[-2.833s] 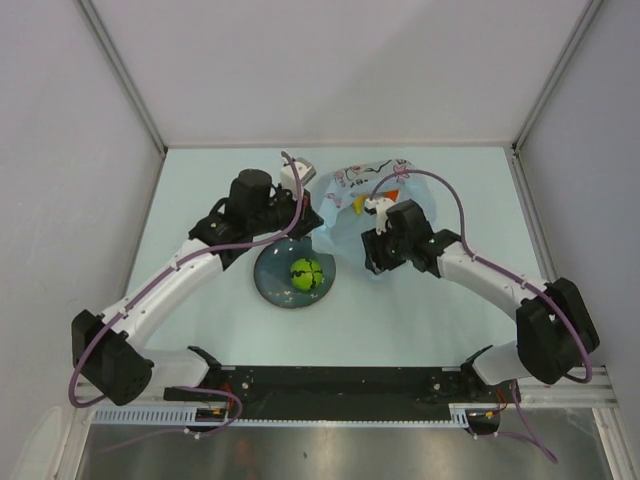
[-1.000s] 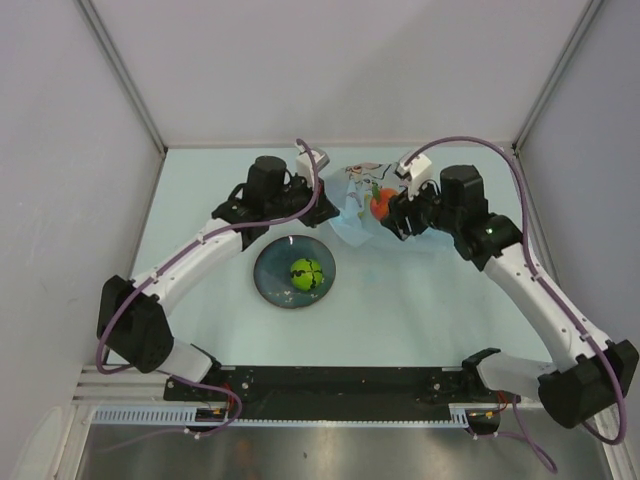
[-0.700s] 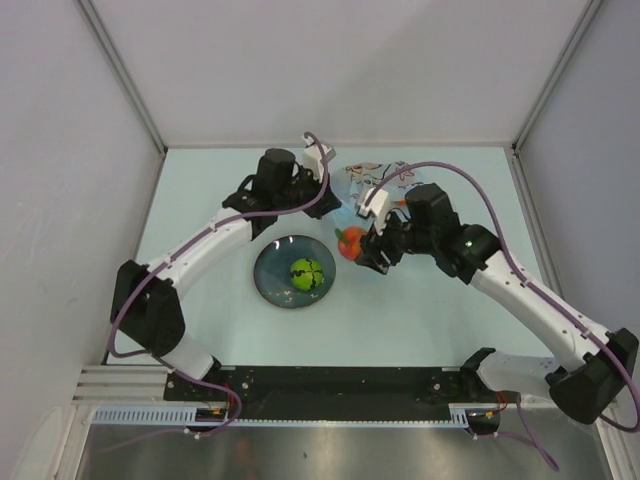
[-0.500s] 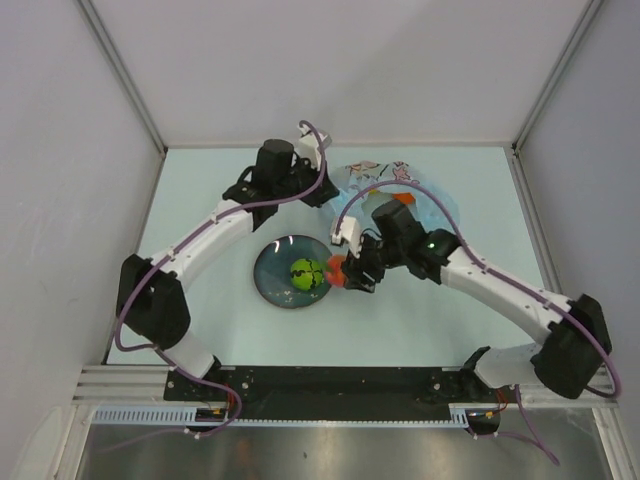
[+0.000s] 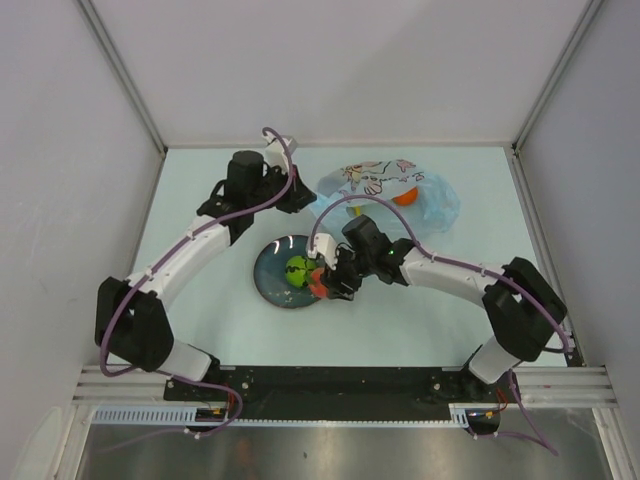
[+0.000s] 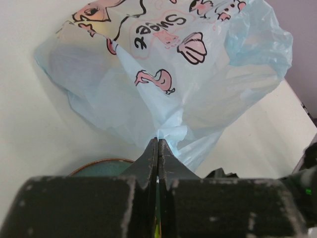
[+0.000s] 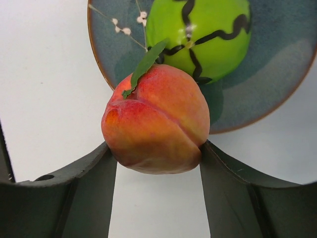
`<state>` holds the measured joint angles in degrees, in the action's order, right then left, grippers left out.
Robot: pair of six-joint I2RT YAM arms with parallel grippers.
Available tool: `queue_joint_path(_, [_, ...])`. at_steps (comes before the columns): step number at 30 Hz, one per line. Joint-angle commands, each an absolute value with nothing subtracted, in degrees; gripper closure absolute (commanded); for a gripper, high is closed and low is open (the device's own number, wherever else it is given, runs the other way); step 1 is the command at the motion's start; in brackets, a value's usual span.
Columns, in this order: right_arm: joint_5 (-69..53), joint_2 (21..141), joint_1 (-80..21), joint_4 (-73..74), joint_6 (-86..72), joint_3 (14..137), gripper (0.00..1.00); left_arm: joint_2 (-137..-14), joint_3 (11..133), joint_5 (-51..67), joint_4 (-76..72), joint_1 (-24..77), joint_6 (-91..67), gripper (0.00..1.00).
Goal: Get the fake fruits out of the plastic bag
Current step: Place the fake fruit on the plate, then take out the fake fruit from the plastic bag.
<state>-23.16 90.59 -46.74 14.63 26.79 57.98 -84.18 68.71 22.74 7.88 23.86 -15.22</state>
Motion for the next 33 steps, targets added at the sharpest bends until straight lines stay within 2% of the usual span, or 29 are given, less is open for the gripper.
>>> queue_joint_path(1, [-21.5, 94.5, -47.6, 8.4, 28.2, 59.4, 0.61, -80.6, 66.3, 25.2, 3.8, 23.1, -17.6, 1.0])
queue_joint_path(9, [-18.5, 99.8, -46.9, 4.2, 26.6, 62.5, 0.59, -79.1, 63.7, 27.7, 1.8, 21.4, -19.4, 1.0])
queue_joint_path(11, [-18.2, 101.4, -46.4, 4.0, 26.5, 63.0, 0.54, -79.1, 63.4, 27.9, 1.1, 21.1, -19.9, 1.0])
queue_joint_path(12, [-17.8, 101.7, -46.3, 3.8, 26.5, 63.4, 0.49, -79.1, 63.3, 27.9, 1.0, 21.1, -20.0, 1.0])
queue_joint_path(13, [-17.7, 101.9, -46.1, 3.5, 26.6, 63.5, 0.33, -79.2, 63.1, 28.2, 0.6, 21.0, -20.1, 1.0])
queue_joint_path(15, [-17.8, 101.3, -46.1, 4.2, 27.2, 63.6, 0.19, -79.3, 63.0, 28.3, 0.7, 21.0, -20.1, 1.0])
queue_joint_path(17, [-18.8, 98.3, -46.1, 8.1, 28.7, 63.6, 0.01, -79.4, 63.0, 29.0, 0.6, 21.0, -19.7, 1.0])
queue_joint_path(22, [-23.3, 86.6, -45.2, 24.6, 31.2, 65.6, 0.0, -80.4, 63.1, 29.9, 1.8, 20.6, -19.1, 1.0])
queue_joint_path(27, [-24.9, 74.5, -38.2, 28.0, 28.3, 69.1, 0.01, -83.0, 65.9, 34.2, 4.8, 19.3, -18.6, 1.0])
queue_joint_path(30, [-23.2, 71.4, -30.3, 22.6, 21.2, 69.3, 0.17, -84.8, 68.6, 39.2, 6.9, 19.2, -15.0, 1.0])
queue_joint_path(31, [-23.2, 72.6, -28.0, 19.8, 19.3, 69.3, 0.33, -85.3, 69.6, 40.9, 8.2, 19.2, -12.4, 1.0])
queue_joint_path(33, [-21.5, 75.7, -23.5, 17.5, 14.8, 69.3, 0.51, -86.9, 72.0, 43.0, 10.8, 19.2, -10.1, 1.0])
